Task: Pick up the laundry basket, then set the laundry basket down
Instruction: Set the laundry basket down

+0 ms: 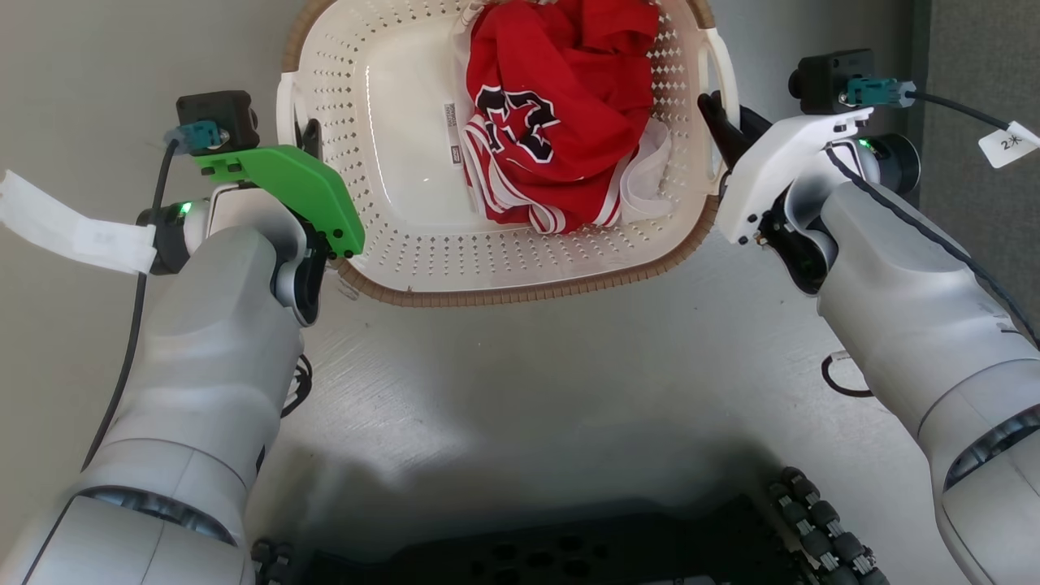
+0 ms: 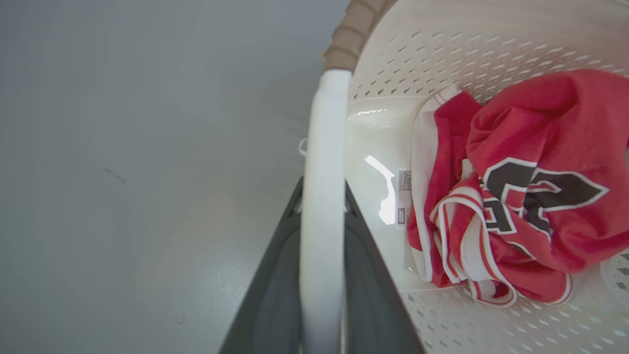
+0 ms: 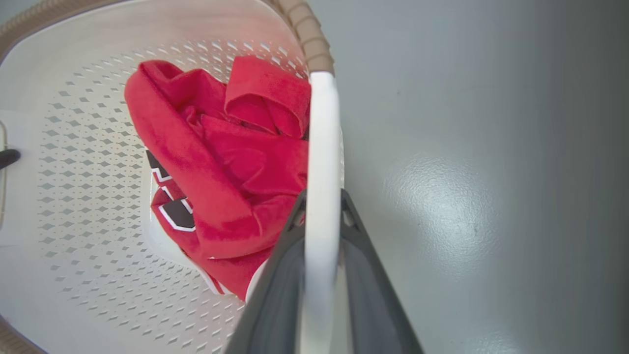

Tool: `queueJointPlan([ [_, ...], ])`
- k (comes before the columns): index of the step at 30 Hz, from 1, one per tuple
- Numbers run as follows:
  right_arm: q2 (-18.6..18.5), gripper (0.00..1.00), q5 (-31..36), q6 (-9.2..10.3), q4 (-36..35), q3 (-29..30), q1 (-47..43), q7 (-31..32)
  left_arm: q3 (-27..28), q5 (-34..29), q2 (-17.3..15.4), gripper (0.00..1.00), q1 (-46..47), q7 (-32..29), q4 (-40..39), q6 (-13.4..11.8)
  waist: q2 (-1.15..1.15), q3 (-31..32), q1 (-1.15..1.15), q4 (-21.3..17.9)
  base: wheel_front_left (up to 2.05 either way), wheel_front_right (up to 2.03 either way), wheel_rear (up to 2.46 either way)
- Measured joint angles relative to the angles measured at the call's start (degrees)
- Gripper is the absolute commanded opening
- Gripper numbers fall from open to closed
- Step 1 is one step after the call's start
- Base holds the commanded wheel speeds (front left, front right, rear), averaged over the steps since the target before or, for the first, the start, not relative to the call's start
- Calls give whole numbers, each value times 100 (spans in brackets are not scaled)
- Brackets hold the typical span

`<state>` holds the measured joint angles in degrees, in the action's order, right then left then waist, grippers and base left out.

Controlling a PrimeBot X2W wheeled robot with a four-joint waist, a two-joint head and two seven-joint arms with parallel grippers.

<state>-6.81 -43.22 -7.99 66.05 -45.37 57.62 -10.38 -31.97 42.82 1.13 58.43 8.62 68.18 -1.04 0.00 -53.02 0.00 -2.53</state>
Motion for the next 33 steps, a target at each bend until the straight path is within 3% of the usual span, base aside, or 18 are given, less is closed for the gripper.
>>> queueJointPlan([
  [33, 37, 0, 31, -34, 199, -12, 289, -229, -44, -38, -33, 0, 297, 63, 163, 260, 0, -173, -1, -33, 0, 0, 0],
])
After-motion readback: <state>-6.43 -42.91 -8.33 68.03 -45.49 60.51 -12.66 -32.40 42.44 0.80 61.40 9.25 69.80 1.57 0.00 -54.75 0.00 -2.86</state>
